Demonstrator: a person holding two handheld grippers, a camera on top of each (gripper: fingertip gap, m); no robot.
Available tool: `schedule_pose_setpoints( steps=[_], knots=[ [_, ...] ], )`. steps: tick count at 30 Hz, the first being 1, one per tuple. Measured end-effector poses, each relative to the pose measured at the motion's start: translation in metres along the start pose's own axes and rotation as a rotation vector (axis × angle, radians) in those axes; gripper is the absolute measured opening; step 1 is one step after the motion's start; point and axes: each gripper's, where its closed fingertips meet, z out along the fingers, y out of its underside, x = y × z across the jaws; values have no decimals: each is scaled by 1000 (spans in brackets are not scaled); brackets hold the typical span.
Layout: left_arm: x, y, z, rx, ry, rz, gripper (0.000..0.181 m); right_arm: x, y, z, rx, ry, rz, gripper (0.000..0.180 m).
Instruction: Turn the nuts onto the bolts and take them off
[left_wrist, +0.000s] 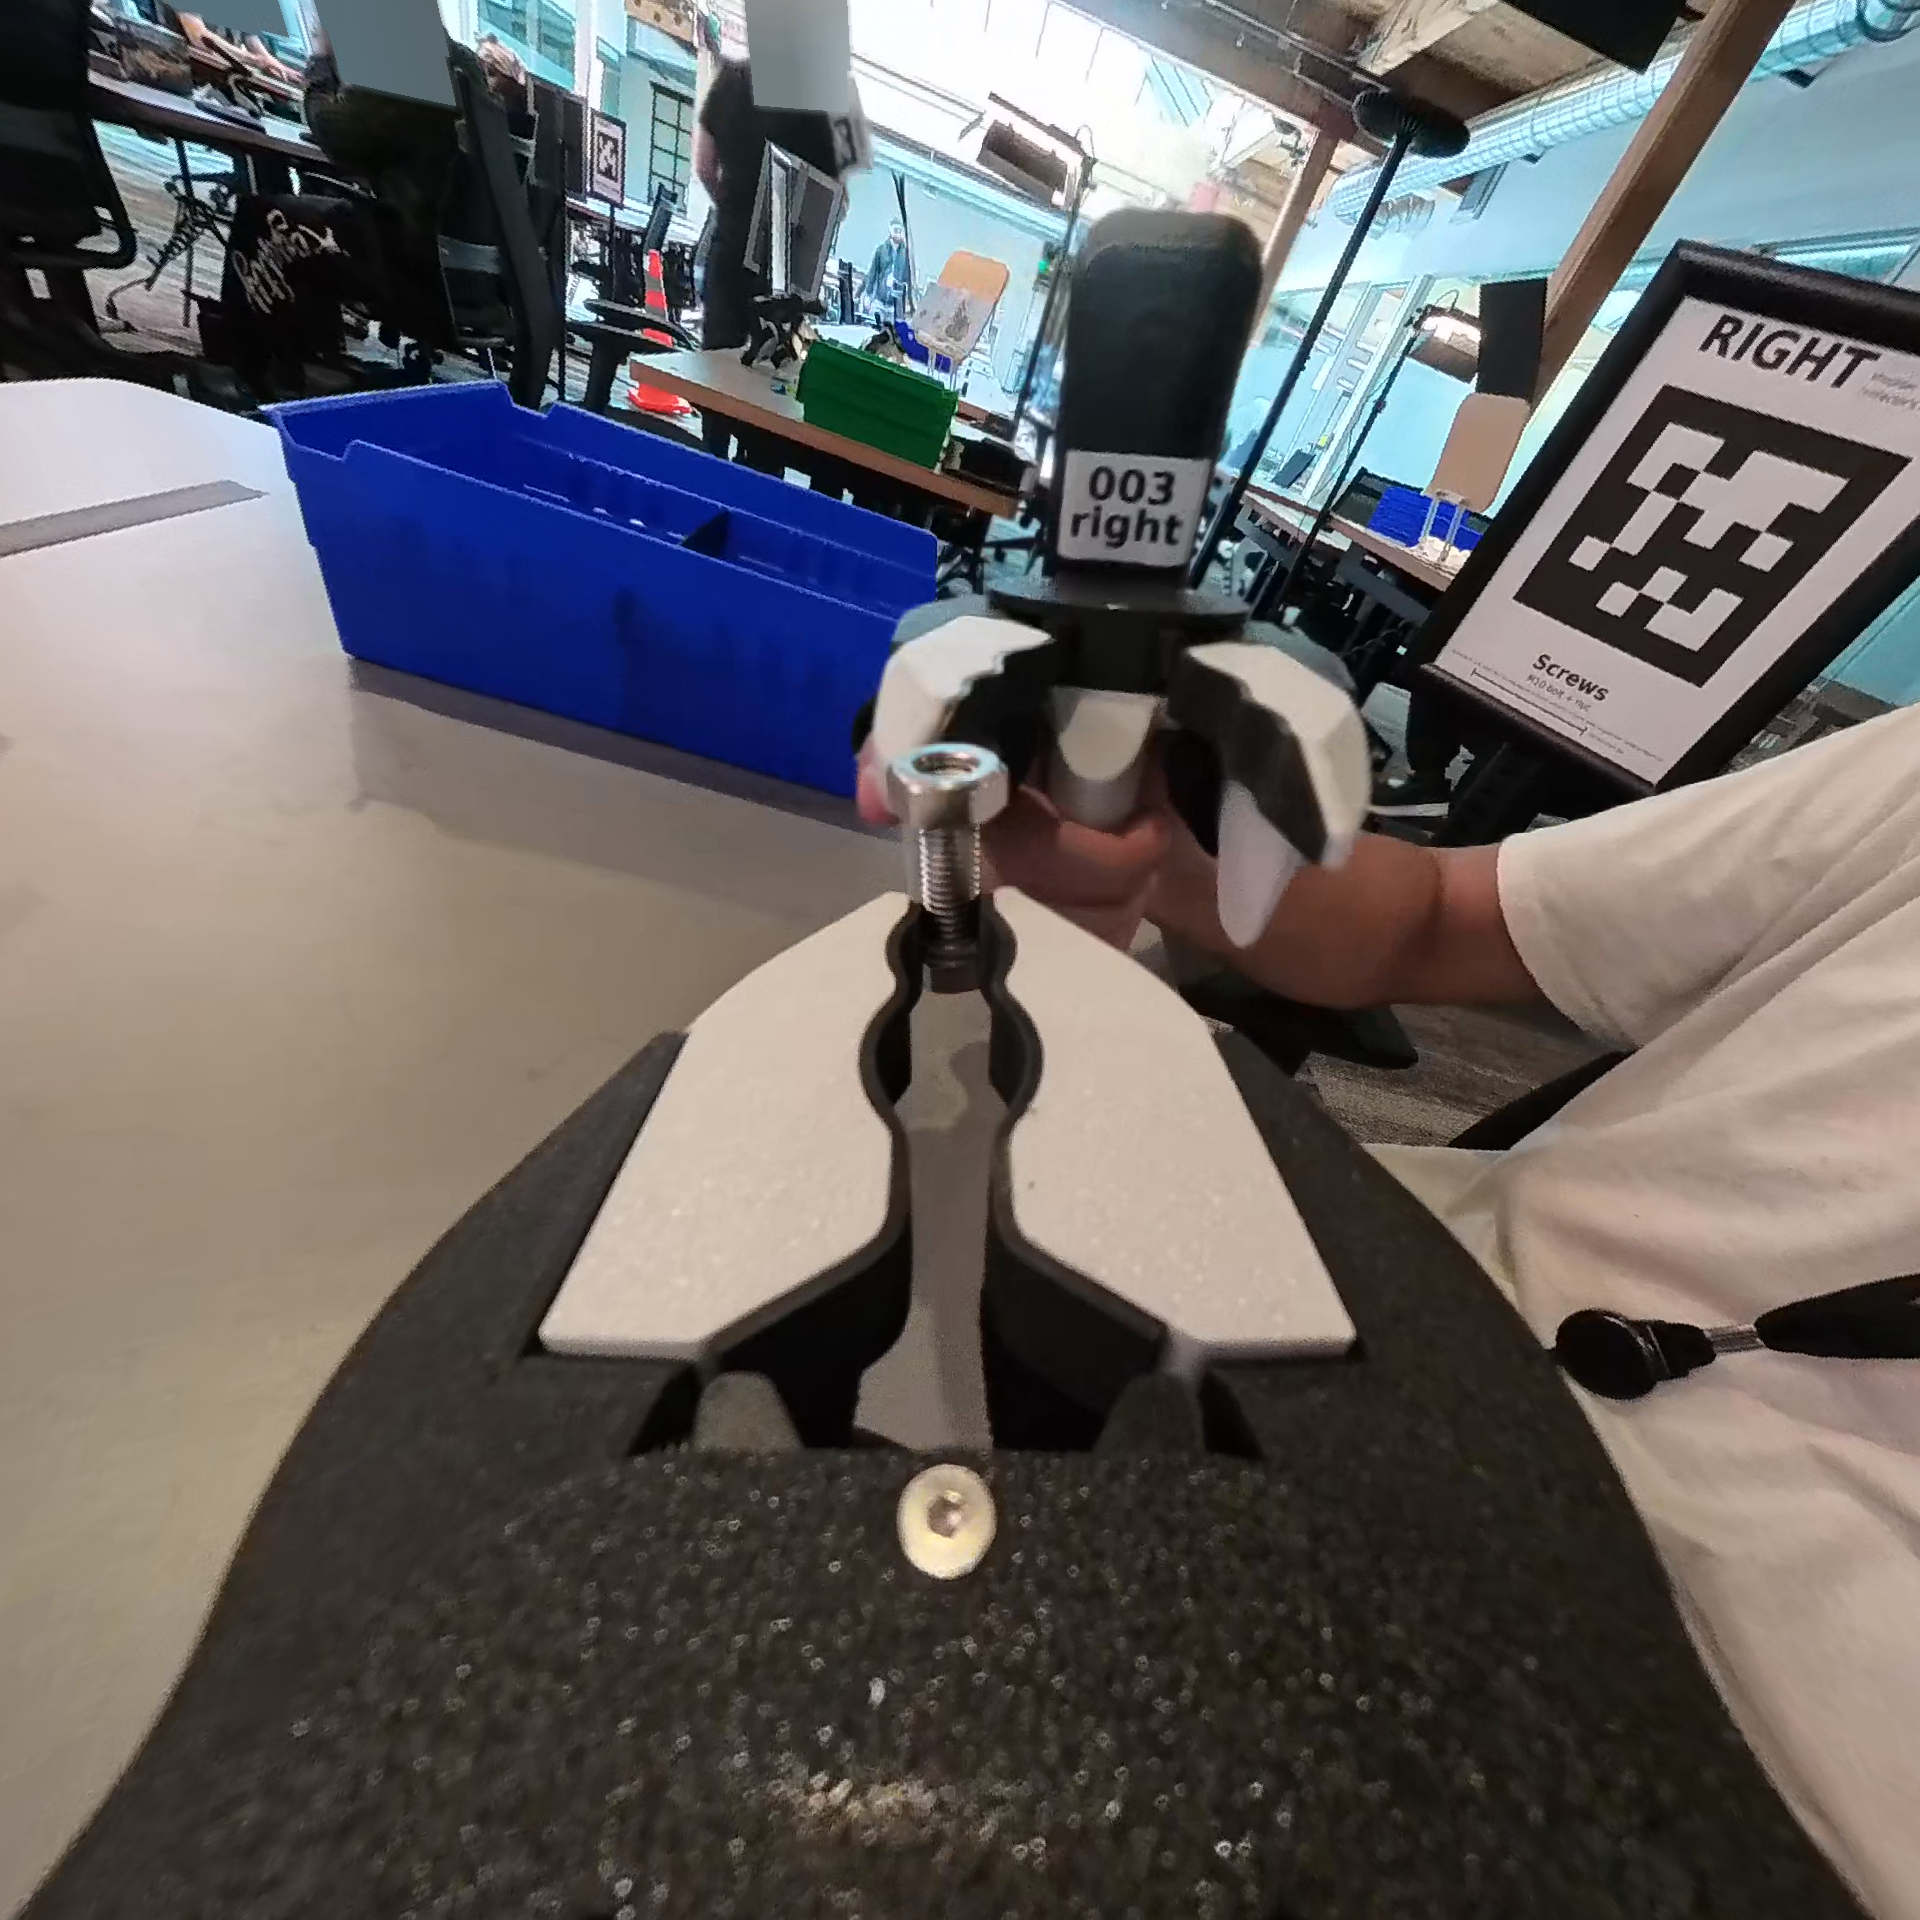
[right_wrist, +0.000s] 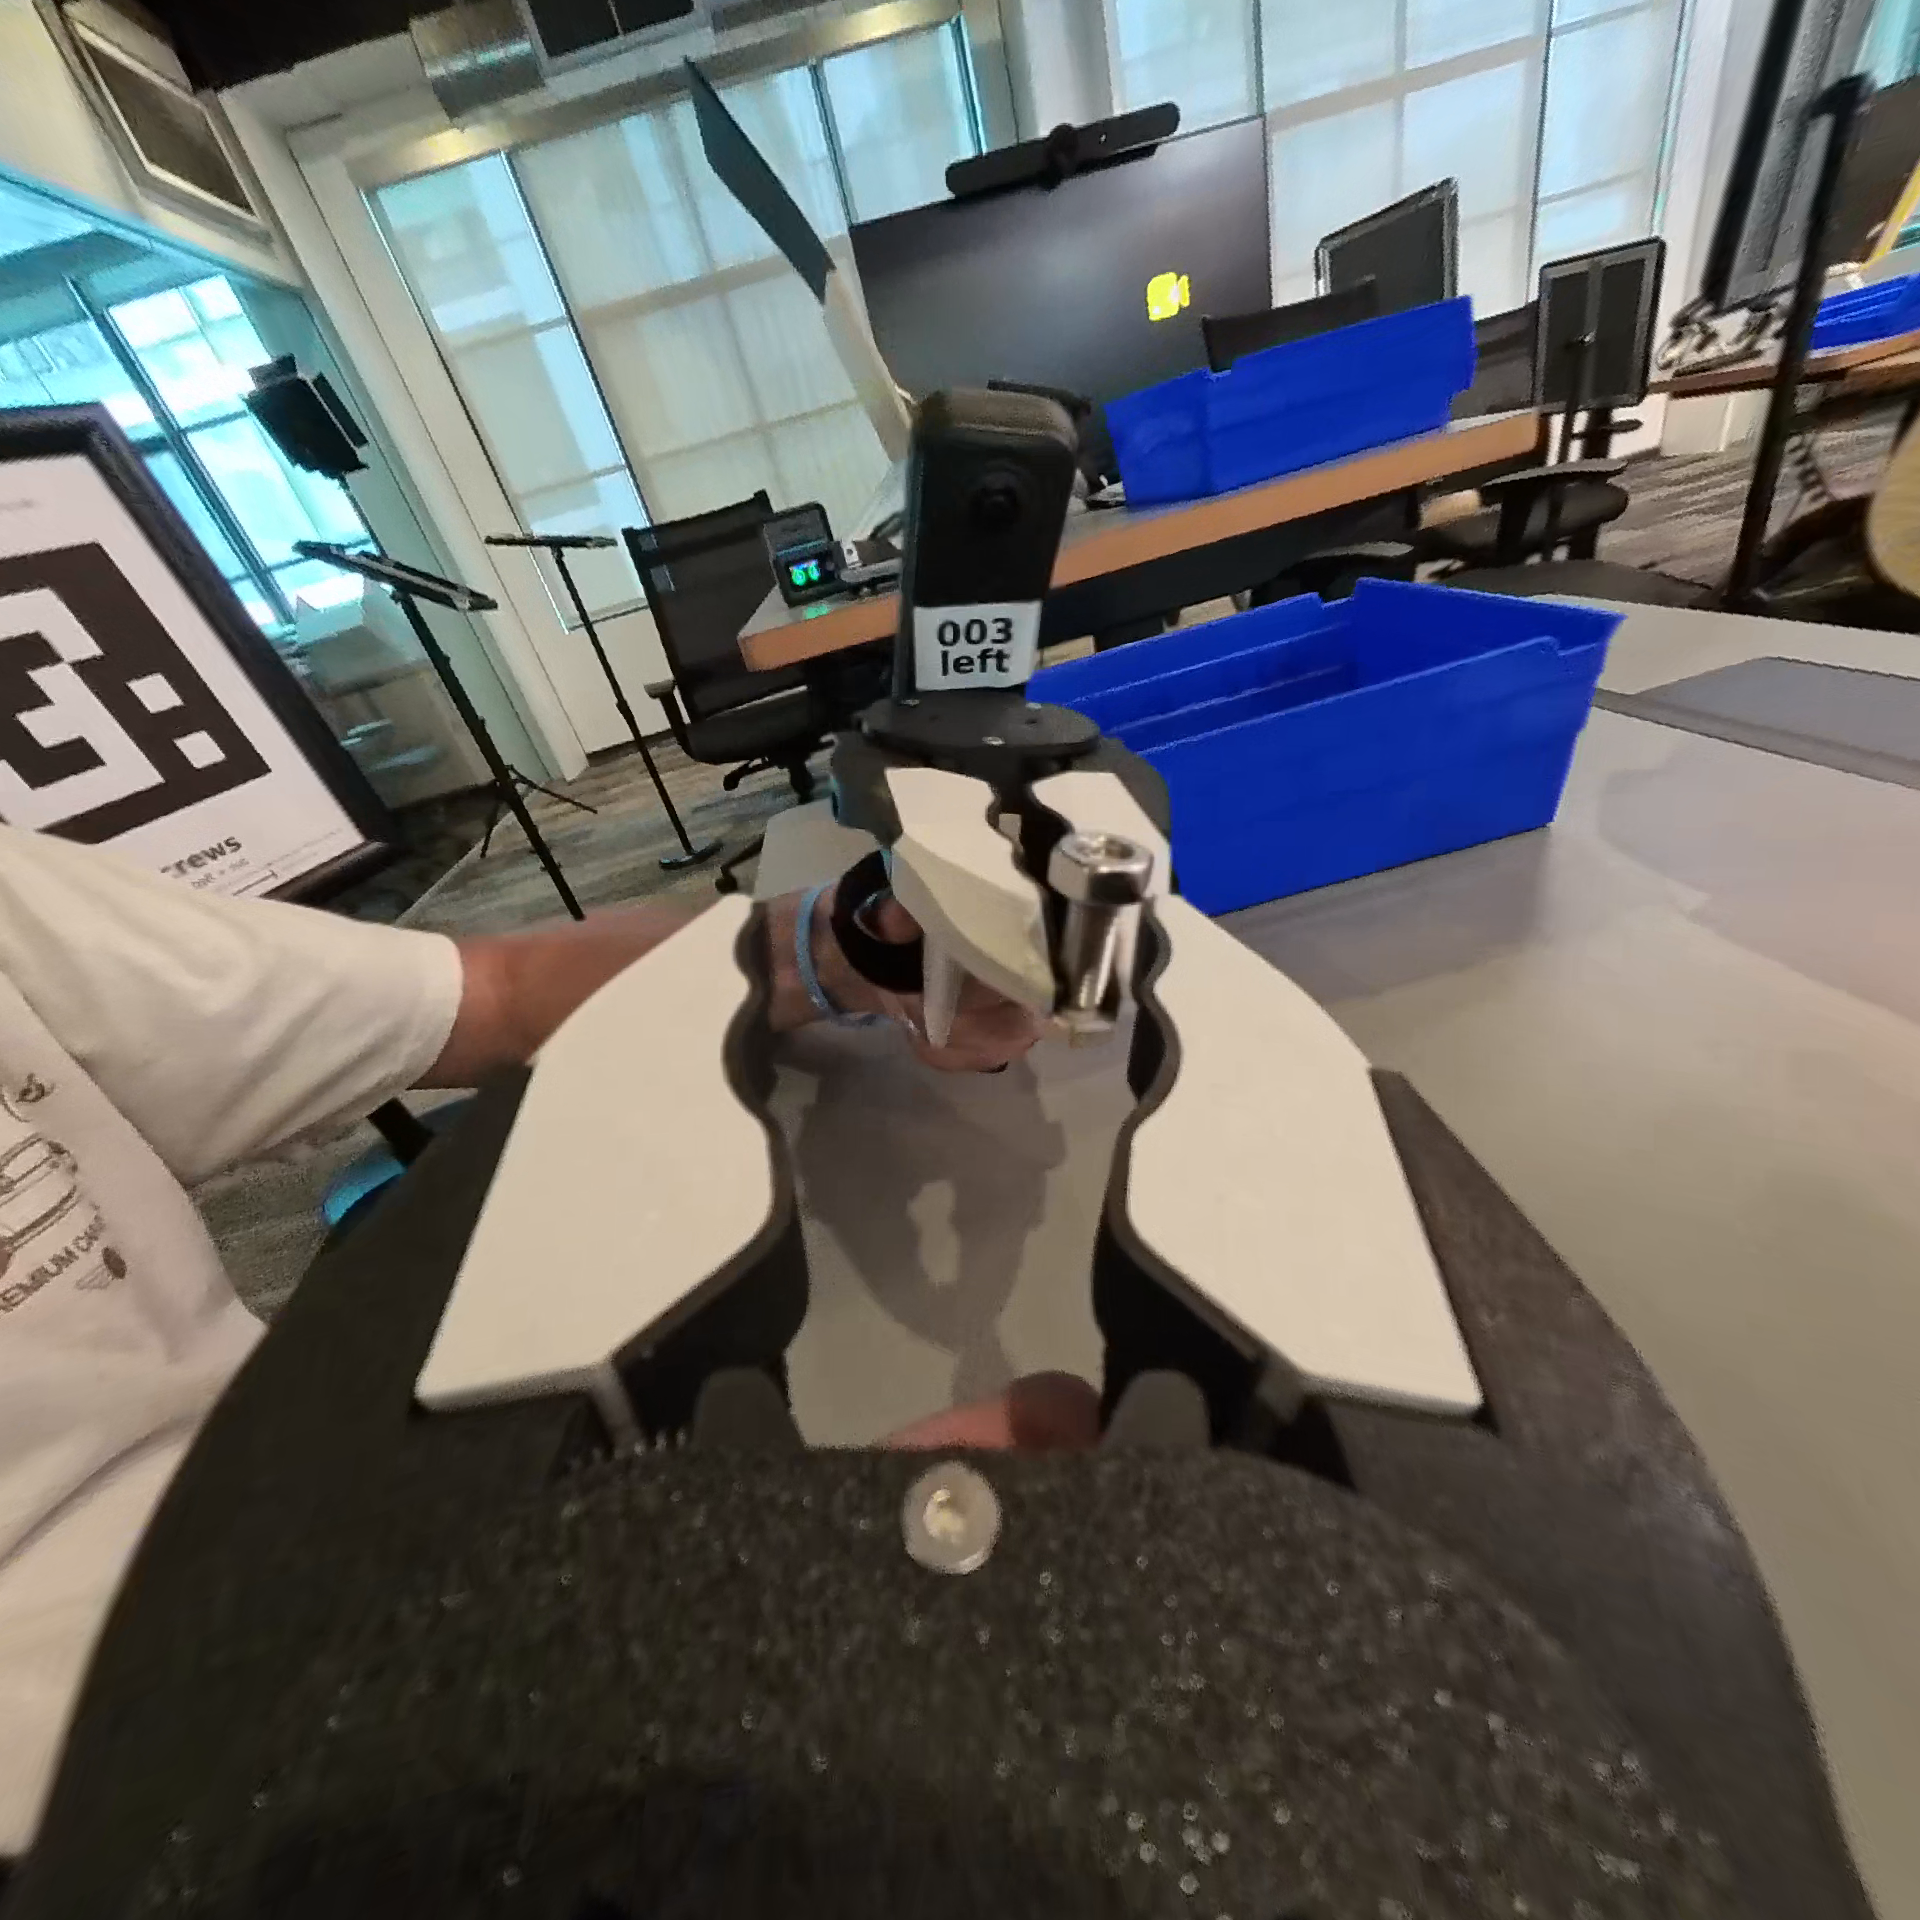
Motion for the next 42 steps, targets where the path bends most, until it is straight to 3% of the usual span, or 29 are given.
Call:
schedule_pose_setpoints(
  steps=[4, 10, 16, 22, 29, 36, 42],
  knots=[
    [1, 3, 1, -10, -3, -1, 9, 10, 2, 25, -29, -31, 29, 70],
    [2, -1, -2, 0, 4, 5, 9, 5, -3, -9, -5, 22, -1, 66],
    [1, 5, 0, -15, -4, -1, 10, 7, 8, 30, -62, -21, -10, 70],
    [0, 2, -3, -6, -4, 0, 9, 9, -6, -6, -5, 23, 1, 66],
    [2, 5, -1, -18, -1, 4, 9, 8, -2, 28, -8, -77, 86, 69],
    [2, 0, -4, -5, 1, 9, 10, 0, -9, -5, -2, -28, 22, 67],
    [3, 2, -3, -8, -2, 10, 9, 11, 8, 34, -55, -79, 68, 70]
  ],
)
